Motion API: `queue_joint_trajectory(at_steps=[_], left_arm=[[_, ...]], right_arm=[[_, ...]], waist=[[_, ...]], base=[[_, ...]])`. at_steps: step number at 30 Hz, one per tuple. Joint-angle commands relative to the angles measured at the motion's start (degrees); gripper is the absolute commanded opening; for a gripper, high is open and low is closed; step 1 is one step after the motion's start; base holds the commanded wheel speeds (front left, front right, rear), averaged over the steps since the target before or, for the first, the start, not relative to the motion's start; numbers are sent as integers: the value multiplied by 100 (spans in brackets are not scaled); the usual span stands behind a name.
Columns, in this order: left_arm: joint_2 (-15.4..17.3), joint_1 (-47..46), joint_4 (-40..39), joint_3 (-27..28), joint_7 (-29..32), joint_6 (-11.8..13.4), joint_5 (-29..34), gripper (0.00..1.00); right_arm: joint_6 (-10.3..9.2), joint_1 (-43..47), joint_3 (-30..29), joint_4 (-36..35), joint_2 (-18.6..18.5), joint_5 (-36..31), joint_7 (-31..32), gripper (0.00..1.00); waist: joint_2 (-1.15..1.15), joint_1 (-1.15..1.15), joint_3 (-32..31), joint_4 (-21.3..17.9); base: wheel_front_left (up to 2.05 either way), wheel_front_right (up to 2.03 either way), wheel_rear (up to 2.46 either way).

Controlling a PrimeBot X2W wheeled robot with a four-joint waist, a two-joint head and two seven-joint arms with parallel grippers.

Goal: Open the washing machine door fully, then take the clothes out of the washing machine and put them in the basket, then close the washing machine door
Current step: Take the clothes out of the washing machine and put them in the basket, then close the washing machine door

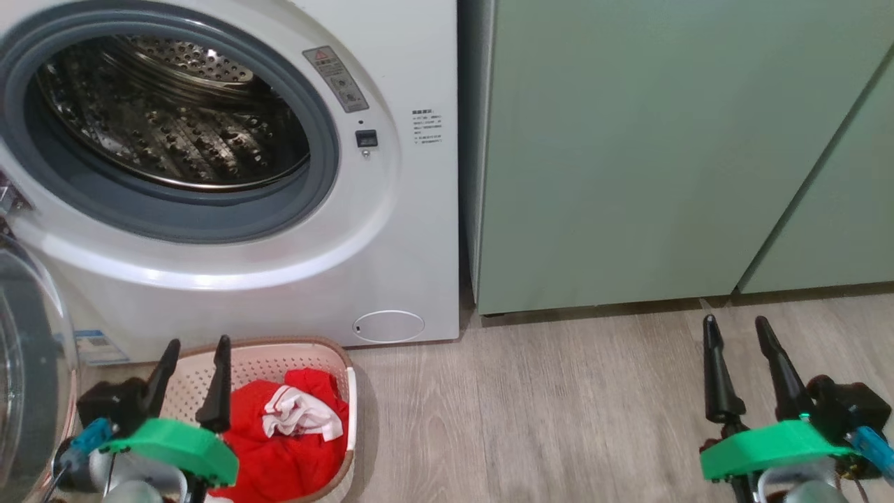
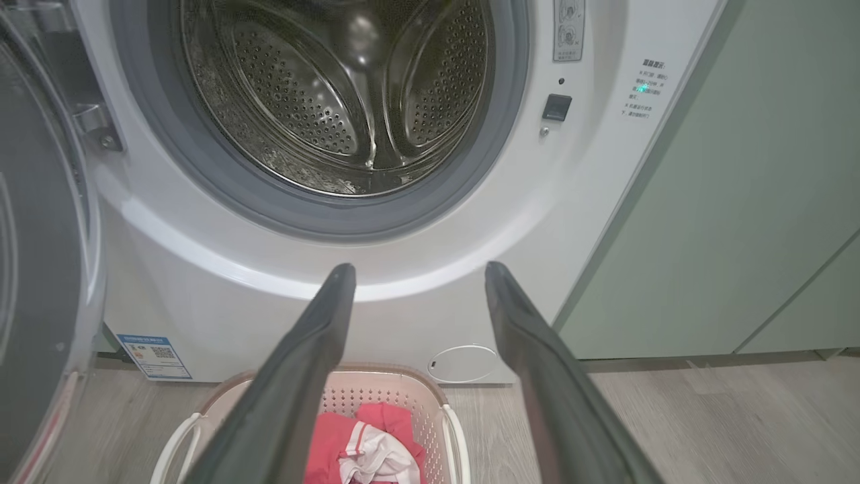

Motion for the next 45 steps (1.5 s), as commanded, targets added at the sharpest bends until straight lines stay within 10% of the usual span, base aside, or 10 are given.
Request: queue_joint_trajectory(at_steps=[1, 45], left_arm=[[96, -214, -234, 255, -60, -33, 44, 100], [85, -260, -139, 328, -60, -35, 90, 100]], right_arm=[[-4, -87, 81, -213, -47, -58, -35, 100], [-4, -77, 39, -163, -17, -50, -35, 100]], waist=[[0, 0, -12, 23], [0, 0, 31, 57]], base=[[0, 0, 0], [-15, 15, 0]])
